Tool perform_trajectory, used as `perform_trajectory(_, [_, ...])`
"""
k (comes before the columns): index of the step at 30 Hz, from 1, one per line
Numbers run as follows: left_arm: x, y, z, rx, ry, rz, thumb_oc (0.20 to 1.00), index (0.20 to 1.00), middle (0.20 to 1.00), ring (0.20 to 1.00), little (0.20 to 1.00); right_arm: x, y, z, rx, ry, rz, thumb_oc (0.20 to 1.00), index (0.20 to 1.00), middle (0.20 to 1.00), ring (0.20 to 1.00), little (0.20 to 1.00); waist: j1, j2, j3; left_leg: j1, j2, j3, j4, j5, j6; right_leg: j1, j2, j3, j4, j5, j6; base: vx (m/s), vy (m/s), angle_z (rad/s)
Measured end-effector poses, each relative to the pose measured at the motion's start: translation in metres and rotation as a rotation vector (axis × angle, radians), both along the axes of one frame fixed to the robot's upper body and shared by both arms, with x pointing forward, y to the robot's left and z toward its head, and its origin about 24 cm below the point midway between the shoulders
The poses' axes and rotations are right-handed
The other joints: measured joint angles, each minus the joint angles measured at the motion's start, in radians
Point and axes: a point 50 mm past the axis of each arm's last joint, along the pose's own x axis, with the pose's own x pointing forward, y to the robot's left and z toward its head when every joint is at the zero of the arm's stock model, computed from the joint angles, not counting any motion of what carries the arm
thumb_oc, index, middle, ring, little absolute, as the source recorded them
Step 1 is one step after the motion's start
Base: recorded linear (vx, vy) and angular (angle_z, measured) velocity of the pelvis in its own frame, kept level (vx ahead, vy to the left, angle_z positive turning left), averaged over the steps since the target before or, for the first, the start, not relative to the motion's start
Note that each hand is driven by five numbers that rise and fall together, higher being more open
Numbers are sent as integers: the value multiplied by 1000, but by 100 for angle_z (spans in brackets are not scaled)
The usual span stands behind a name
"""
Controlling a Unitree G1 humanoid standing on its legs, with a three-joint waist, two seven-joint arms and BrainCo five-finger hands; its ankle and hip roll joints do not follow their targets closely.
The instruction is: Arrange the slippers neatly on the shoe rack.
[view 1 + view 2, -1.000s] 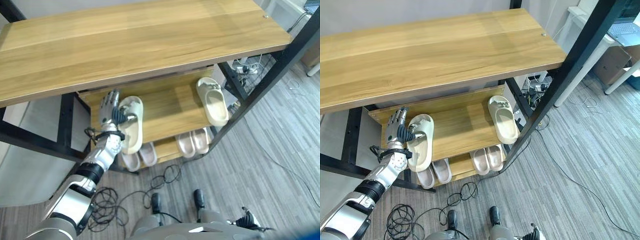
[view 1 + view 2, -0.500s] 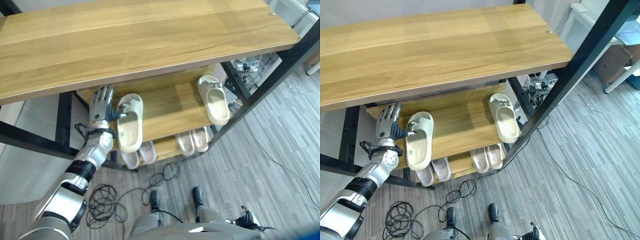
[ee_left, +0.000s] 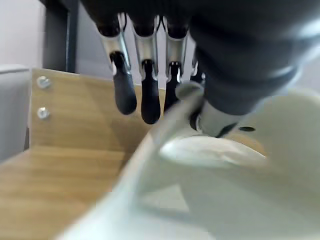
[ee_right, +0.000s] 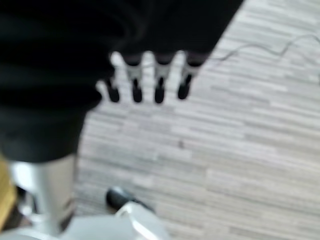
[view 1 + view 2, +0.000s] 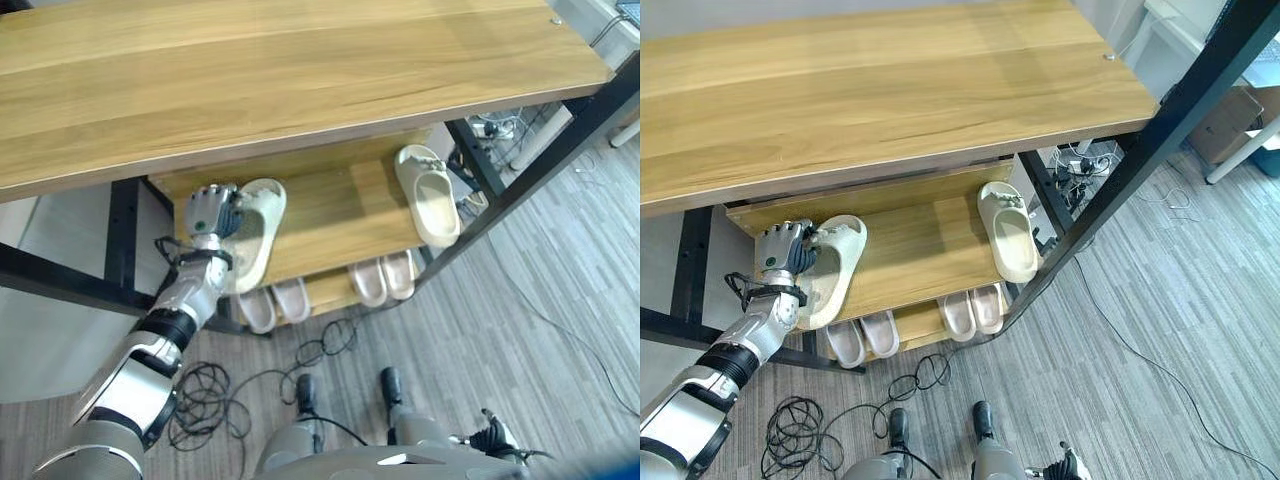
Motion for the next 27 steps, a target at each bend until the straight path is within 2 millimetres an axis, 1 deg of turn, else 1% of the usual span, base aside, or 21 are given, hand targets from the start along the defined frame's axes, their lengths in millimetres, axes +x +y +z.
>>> perform_trajectory(9, [2, -5, -2, 10, 5, -9, 200, 200, 200, 200, 200, 6, 1, 1, 7, -22, -3, 1000, 1000, 1000, 1000, 1000, -2, 1, 0, -1, -2, 10, 0, 4, 4, -2, -3, 2, 3, 6, 1, 0, 0, 0])
perform_trajectory(12, [3, -22, -9, -36, 11, -40, 200, 200, 200, 200, 200, 7, 1, 1, 9, -24, -10, 1000, 1000, 1000, 1000, 1000, 4, 7, -3, 4, -3, 15, 2, 6, 7, 3, -4, 3, 3, 6, 1, 2, -10, 0])
perform_trajectory(16, [3, -44, -15, -77, 18, -88, 200, 200, 200, 200, 200, 8, 1, 2, 9, -27, -10, 1000, 1000, 1000, 1000, 1000, 0, 16, -4, 17, -3, 18, 1, 6, 7, 13, -4, 9, 3, 7, 1, -14, -26, -4])
perform_trajectory(17, [3, -52, -18, -85, 22, -106, 200, 200, 200, 200, 200, 8, 1, 2, 8, -27, -11, 1000, 1000, 1000, 1000, 1000, -3, 21, -5, 17, -3, 19, 0, 6, 7, 12, -5, 10, 3, 7, 1, -18, -30, -4])
perform_trajectory(19, [3, -60, -21, -101, 17, -120, 200, 200, 200, 200, 200, 8, 0, 2, 7, -27, -11, 1000, 1000, 1000, 1000, 1000, -2, 27, -5, 17, -3, 21, 0, 6, 7, 11, -5, 12, -1, 7, 1, 0, -8, -3])
perform_trajectory(20, [2, -66, -24, -112, 21, -130, 200, 200, 200, 200, 200, 8, 1, 1, 8, -25, -12, 1000, 1000, 1000, 1000, 1000, -5, 35, -8, 17, -3, 23, 0, 6, 7, 9, -5, 15, -1, 7, 2, 5, -18, -4])
perform_trajectory(22, [2, -69, -26, -123, 26, -134, 200, 200, 200, 200, 200, 7, -1, 2, 3, -22, -16, 1000, 1000, 1000, 1000, 1000, -6, 44, -11, 17, -3, 26, 0, 6, 7, 6, -6, 20, -1, 7, 1, 13, -13, -8])
perform_trajectory(24, [1, -71, -32, -139, 42, -121, 200, 200, 200, 200, 200, 3, -6, 1, -12, -11, -43, 1000, 1000, 1000, 1000, 1000, -8, 71, -19, 17, -3, 34, 0, 6, 7, 2, -7, 29, -1, 7, 1, 26, -21, -12])
perform_trajectory(26, [1, -75, -39, -207, 64, -94, 200, 200, 200, 200, 200, 0, -11, 2, -28, -3, -63, 1000, 1000, 1000, 1000, 1000, -12, 97, -31, 17, -2, 39, 0, 5, 8, -1, -5, 34, -1, 9, 3, 12, -25, -7])
perform_trajectory(27, [1, -74, -41, -216, 71, -85, 200, 200, 200, 200, 200, 0, -12, 2, -30, -5, -63, 1000, 1000, 1000, 1000, 1000, -16, 99, -31, 17, -2, 42, 0, 5, 8, -2, -4, 35, -1, 9, 4, -7, -21, -9])
